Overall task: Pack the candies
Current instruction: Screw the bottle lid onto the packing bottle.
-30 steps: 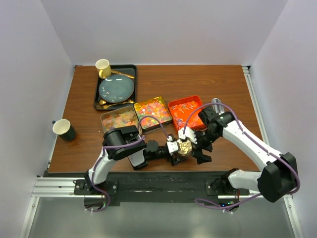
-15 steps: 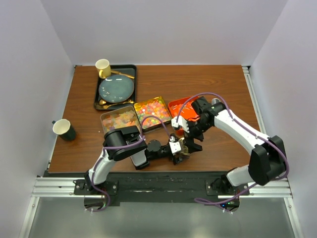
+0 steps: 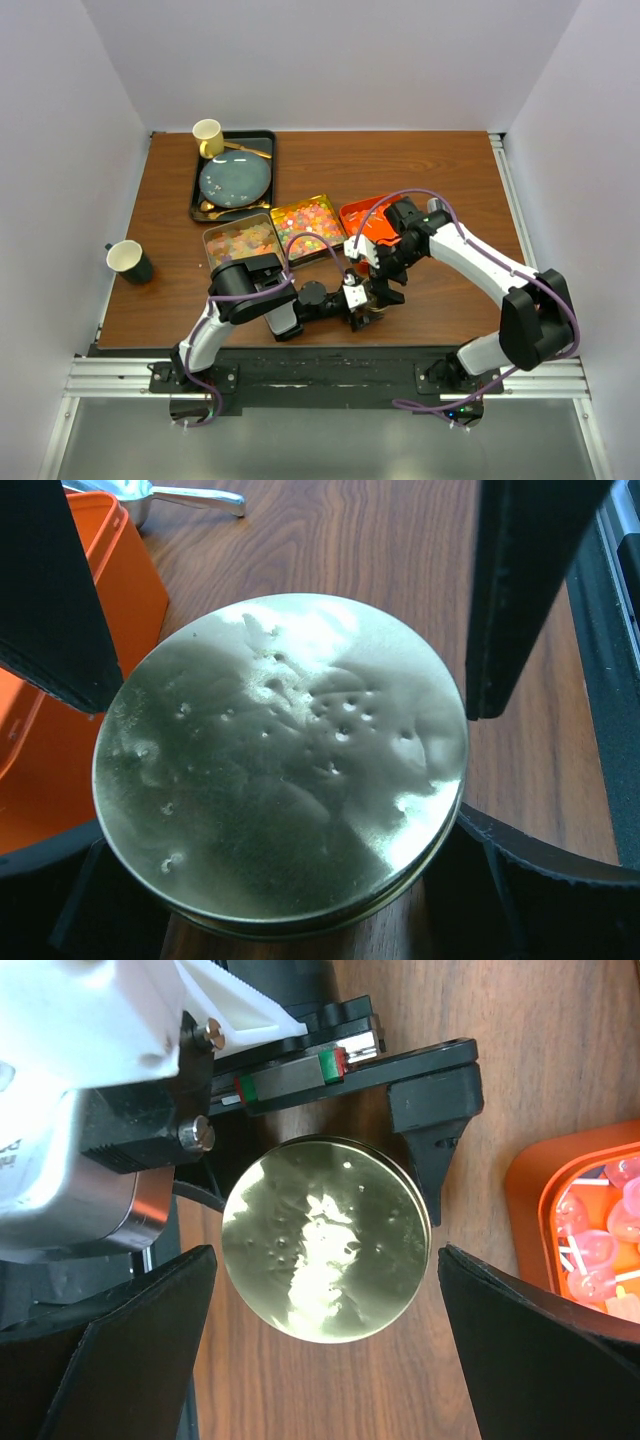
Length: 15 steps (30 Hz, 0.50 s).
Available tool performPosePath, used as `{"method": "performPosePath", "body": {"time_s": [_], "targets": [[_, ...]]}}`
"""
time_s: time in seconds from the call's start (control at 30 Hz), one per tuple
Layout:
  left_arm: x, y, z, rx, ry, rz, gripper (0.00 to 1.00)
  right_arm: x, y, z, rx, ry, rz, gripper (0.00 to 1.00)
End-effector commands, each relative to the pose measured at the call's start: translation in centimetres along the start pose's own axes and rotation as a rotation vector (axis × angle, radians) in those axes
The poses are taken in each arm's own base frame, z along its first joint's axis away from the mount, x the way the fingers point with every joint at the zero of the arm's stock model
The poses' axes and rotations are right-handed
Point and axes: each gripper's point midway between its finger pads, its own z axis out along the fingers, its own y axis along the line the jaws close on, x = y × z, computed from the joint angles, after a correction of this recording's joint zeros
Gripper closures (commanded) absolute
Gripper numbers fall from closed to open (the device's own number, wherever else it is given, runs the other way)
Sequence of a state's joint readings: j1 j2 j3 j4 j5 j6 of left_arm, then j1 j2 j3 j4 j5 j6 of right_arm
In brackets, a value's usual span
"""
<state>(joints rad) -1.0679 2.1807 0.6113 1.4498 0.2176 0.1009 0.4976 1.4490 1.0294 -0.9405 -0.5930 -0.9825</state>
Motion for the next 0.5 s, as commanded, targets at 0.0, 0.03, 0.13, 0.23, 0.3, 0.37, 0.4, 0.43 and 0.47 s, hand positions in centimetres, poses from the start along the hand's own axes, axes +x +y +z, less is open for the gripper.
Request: {"method": "performPosePath", "body": {"time_s": [0.0, 0.03, 0.13, 0.23, 0.3, 0.37, 0.4, 0.43, 0.47], "targets": [[11.1, -1.0, -4.3, 0.018, 0.395, 0.012, 1.0, -1.0, -0.2, 0.0, 0.011, -0.043, -0.042, 0.04], [11.2, -1.0, -4.3, 0.018, 0.396, 0.011, 1.0, -0.9, -0.1, 0.1, 0.008, -0.041, -0.042, 0.04], [11.3, -0.8, -4.4, 0.008, 0.4, 0.003, 1.0, -0.4, 0.3, 0.1, -0.007, -0.027, -0.04, 0.04], [11.3, -0.5, -4.4, 0.002, 0.401, -0.013, 1.0, 0.0, 0.9, 0.0, -0.015, -0.016, -0.041, 0.04], [11.4, -0.5, -4.3, 0.002, 0.4, -0.023, 1.0, 0.3, 1.5, -0.1, -0.027, -0.007, -0.04, 0.04], [11.5, -0.4, -4.3, -0.003, 0.404, -0.029, 1.0, 0.9, 2.2, -0.2, -0.041, 0.007, -0.03, 0.04], [11.5, -0.4, -4.4, -0.003, 0.405, -0.03, 1.0, 1.0, 2.3, -0.2, -0.039, 0.013, -0.033, 0.04], [11.5, -0.2, -4.4, -0.005, 0.407, -0.031, 1.0, 1.4, 2.5, -0.3, -0.036, 0.022, -0.033, 0.04], [11.5, -0.3, -4.4, -0.004, 0.407, -0.033, 1.0, 1.7, 2.7, -0.4, -0.036, 0.033, -0.031, 0.04]]}}
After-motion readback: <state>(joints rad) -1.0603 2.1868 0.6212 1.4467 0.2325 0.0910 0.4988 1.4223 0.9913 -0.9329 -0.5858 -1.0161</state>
